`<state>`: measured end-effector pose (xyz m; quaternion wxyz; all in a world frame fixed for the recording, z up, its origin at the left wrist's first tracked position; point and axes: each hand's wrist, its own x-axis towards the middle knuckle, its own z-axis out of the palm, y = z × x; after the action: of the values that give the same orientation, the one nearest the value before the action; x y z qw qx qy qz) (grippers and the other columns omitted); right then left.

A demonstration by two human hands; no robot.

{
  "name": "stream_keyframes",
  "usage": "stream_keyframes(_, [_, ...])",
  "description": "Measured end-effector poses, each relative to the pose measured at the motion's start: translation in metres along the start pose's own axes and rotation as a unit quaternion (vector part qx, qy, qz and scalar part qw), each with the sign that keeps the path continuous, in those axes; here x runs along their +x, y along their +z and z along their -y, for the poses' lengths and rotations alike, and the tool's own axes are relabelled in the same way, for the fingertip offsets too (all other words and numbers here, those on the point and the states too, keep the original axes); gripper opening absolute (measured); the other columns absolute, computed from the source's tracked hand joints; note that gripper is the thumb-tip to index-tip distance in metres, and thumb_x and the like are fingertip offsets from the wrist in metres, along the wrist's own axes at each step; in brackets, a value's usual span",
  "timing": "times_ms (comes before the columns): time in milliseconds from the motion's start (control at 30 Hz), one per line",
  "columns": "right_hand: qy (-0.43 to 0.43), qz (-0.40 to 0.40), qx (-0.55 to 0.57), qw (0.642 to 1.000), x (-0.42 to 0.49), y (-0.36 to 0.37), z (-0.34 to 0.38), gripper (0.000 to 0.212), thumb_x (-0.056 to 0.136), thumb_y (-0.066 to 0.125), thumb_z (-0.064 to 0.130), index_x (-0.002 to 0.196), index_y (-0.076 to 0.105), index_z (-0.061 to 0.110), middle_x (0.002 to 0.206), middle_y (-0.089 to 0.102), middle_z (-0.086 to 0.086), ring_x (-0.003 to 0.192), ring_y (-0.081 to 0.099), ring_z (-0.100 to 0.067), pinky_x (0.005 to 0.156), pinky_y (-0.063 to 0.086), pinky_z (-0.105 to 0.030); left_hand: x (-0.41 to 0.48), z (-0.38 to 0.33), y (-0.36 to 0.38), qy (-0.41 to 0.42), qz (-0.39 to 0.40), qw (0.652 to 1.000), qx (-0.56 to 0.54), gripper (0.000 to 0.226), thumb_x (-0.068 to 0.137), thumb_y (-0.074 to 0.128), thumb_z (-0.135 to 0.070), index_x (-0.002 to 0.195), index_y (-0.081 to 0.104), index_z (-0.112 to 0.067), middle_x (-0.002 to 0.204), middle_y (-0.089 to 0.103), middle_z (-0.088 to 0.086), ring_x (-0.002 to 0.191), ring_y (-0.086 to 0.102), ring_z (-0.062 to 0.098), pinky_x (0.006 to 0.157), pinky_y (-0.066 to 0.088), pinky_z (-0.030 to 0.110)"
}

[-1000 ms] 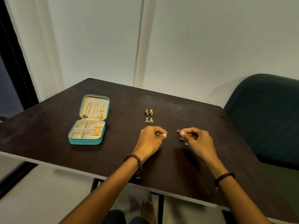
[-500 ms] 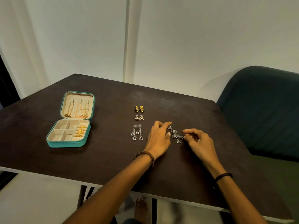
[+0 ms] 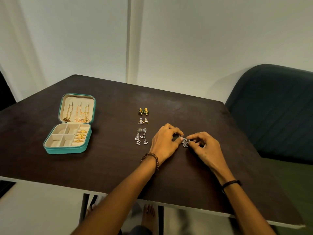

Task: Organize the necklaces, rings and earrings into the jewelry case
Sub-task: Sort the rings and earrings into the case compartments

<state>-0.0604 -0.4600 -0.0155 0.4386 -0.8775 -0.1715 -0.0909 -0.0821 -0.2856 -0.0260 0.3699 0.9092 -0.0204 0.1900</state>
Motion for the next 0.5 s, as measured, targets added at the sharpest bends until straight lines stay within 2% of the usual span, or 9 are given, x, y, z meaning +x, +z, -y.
stream_keyframes(100, [-0.005, -0.003, 0.012, 1.0, -0.0007, -0.0003, -0.0001, 0.018, 0.088, 0.071, 0.011, 0.1, 0.075, 0.024, 0.102, 0.064, 0.01, 0.085, 0.058, 0.006, 0.07, 0.046, -0.007, 0.0004, 0.001, -0.0018, -0.02, -0.028, 0.998, -0.059, 0.013, 0.092, 0.068, -0.03, 0.103, 0.072, -0.034, 0.1, 0.061, -0.011, 0.078, 0.058, 0.006, 0.074, 0.05, 0.028])
stream_keyframes(167, [-0.027, 0.005, -0.003, 1.0, -0.0003, -0.0003, -0.0001, 0.022, 0.09, 0.07, 0.012, 0.106, 0.072, 0.026, 0.108, 0.061, 0.013, 0.093, 0.056, 0.007, 0.073, 0.046, -0.005, 0.0004, 0.0026, -0.0011, -0.027, -0.035, 0.996, -0.077, 0.013, 0.092, 0.068, -0.029, 0.102, 0.072, -0.035, 0.093, 0.064, -0.009, 0.076, 0.06, 0.007, 0.075, 0.054, 0.033])
stream_keyframes(333, [-0.088, 0.023, -0.048, 0.995, 0.0003, 0.0006, 0.0019, 0.017, 0.091, 0.073, 0.03, 0.107, 0.071, 0.032, 0.107, 0.056, 0.021, 0.088, 0.056, -0.001, 0.068, 0.048, -0.013, -0.0016, 0.001, -0.0011, -0.039, -0.02, 0.996, -0.073, 0.016, 0.093, 0.066, -0.03, 0.107, 0.071, -0.035, 0.075, 0.06, -0.014, 0.075, 0.06, 0.005, 0.065, 0.045, 0.025])
stream_keyframes(400, [-0.102, 0.031, -0.072, 0.992, 0.0017, 0.0015, 0.0019, 0.015, 0.09, 0.073, 0.036, 0.105, 0.071, 0.035, 0.105, 0.055, 0.022, 0.091, 0.054, -0.001, 0.067, 0.047, -0.014, -0.0009, 0.0017, -0.0012, -0.043, -0.018, 0.996, -0.079, 0.015, 0.093, 0.067, -0.029, 0.106, 0.071, -0.035, 0.074, 0.06, -0.013, 0.075, 0.06, 0.005, 0.064, 0.043, 0.024])
stream_keyframes(500, [-0.119, 0.035, -0.099, 0.987, 0.0042, 0.0028, -0.0006, 0.012, 0.091, 0.072, 0.036, 0.102, 0.074, 0.032, 0.104, 0.057, 0.021, 0.096, 0.053, -0.002, 0.068, 0.045, -0.013, 0.0001, 0.0026, -0.0013, -0.037, -0.016, 0.996, -0.08, 0.015, 0.093, 0.067, -0.029, 0.105, 0.071, -0.035, 0.078, 0.062, -0.011, 0.077, 0.062, 0.007, 0.065, 0.045, 0.025])
